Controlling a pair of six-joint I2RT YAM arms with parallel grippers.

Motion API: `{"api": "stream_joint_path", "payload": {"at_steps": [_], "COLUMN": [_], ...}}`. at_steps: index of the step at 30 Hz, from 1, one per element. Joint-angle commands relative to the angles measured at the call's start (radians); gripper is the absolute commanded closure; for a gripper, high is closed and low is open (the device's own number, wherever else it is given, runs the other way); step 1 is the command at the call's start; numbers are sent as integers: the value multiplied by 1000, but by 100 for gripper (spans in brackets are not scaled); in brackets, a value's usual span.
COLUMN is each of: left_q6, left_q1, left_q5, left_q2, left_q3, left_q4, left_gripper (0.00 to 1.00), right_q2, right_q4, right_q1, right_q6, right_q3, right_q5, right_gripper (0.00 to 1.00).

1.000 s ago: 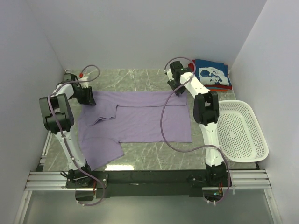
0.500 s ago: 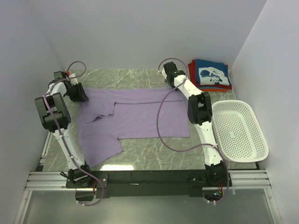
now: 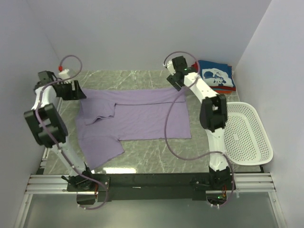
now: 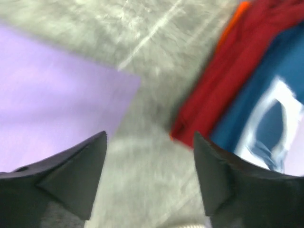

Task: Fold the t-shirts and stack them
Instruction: Fold the tshirt

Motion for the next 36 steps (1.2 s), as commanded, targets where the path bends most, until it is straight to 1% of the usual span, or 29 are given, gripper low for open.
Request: {"api": "stream_joint_path", "payload": {"at_steps": [1, 2, 3, 4, 5, 6, 7, 8, 9, 10, 11, 12, 13, 14, 15, 17, 18, 20, 23, 27, 36], "left_q6": [308, 371, 449, 625, 710, 778, 895, 945, 988, 1054, 1080, 1103, 1140, 1154, 1160, 1175, 1179, 1183, 1186, 1191, 1171], "left_q1": [77, 86, 97, 111, 117, 123, 135, 141, 149, 152, 154, 154, 152, 154, 152, 152, 148, 140, 126, 115, 114], "left_q5": [212, 223, 243, 243, 240, 229, 199, 183, 165, 116, 95, 72, 38, 24, 15, -13, -21, -54, -109, -139, -153], "left_q2": [-217, -231, -245, -251, -255, -269, -278, -291, -323, -343, -366, -411, -439, -462, -507, -544, -568, -594, -656, -694, -671], "left_q3": [3, 6, 14, 26, 25, 0, -21, -47, -108, -147, -185, -266, -305, -342, -403, -452, -489, -523, -586, -649, -664], "left_q4": [-185, -253, -324, -419, -566, -631, -677, -743, -760, -768, -763, -757, -747, -736, -707, -688, -682, -659, -616, -575, -552], "left_gripper": [23, 23, 22, 22, 23, 24, 27, 28, 30, 32, 33, 34, 36, 37, 37, 39, 39, 41, 41, 42, 43], "right_q2": [-318, -347, -378, -439, -472, -505, -568, -604, -637, -704, -737, -766, -820, -840, -855, -868, -866, -856, -842, -842, -816], "right_q4": [-106, -132, -160, -219, -240, -261, -295, -295, -293, -281, -266, -254, -213, -189, -172, -123, -111, -79, -57, -37, -2], "right_q1": [-1, 0, 2, 2, 3, 8, 14, 23, 49, 66, 86, 121, 143, 160, 172, 200, 204, 212, 218, 226, 238], "right_q6": [34, 40, 46, 43, 40, 28, 20, 17, 8, 0, -6, -17, -18, -18, -23, -23, -24, -29, -34, -38, -35], "right_q3": [-65, -91, -146, -174, -212, -299, -349, -458, -520, -582, -704, -763, -819, -913, -952, -1027, -1044, -1087, -1127, -1164, -1197], "right_q5": [-173, -194, -255, -294, -329, -407, -431, -440, -445, -443, -433, -426, -399, -384, -371, -351, -351, -331, -328, -327, -328], "right_gripper": [13, 12, 12, 11, 11, 11, 10, 10, 11, 12, 16, 18, 21, 28, 33, 43, 50, 55, 56, 56, 59]}}
